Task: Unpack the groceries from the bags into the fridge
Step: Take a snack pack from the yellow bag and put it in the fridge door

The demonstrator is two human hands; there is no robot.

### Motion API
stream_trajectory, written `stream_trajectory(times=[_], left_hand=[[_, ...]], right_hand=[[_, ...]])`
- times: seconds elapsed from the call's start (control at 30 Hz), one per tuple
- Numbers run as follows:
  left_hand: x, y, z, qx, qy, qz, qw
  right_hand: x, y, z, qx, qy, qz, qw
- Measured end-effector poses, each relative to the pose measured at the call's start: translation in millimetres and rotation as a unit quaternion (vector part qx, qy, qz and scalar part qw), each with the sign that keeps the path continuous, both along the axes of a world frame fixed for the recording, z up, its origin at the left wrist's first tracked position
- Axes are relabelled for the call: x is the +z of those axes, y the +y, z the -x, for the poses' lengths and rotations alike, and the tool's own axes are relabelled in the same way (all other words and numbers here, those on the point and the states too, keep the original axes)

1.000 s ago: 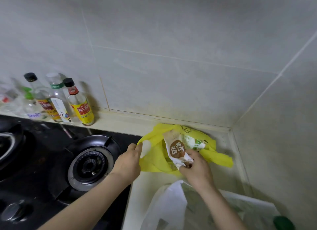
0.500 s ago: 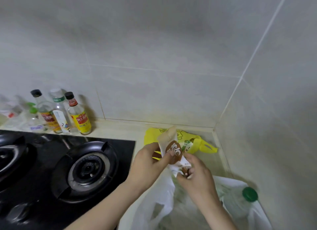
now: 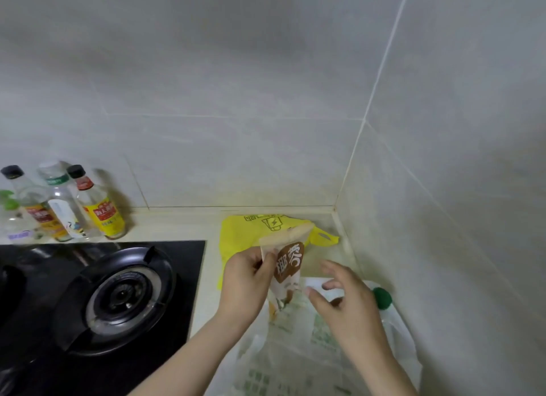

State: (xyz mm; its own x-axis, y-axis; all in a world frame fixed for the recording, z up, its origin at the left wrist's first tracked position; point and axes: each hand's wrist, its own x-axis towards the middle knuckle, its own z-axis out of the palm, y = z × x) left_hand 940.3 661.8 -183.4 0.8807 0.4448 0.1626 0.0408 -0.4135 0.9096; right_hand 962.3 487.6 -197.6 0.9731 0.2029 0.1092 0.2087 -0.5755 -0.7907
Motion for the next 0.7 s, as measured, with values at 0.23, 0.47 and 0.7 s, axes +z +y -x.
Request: stream_trajectory(times=[0.23,0.47,0.7], left_hand=[[-2.8,-23.4,-4.3,0.008,-0.002,0.012,1.000],[-5.3,-46.1,2.3,0.008,0.017,0.037,0.999],[-16.2,-55.7,11.5,0.037,0.038,0.044,0.998]], right_hand=[[-5.7,-50.4,-6.5,-0.129,-0.099,0.022,0.986],[-42.0,-67.0,-9.3,-0.133,-0.014,-0.008,0.991],[-69.0,-72.7,-20.3,-0.139,0.042,-0.029,0.989]])
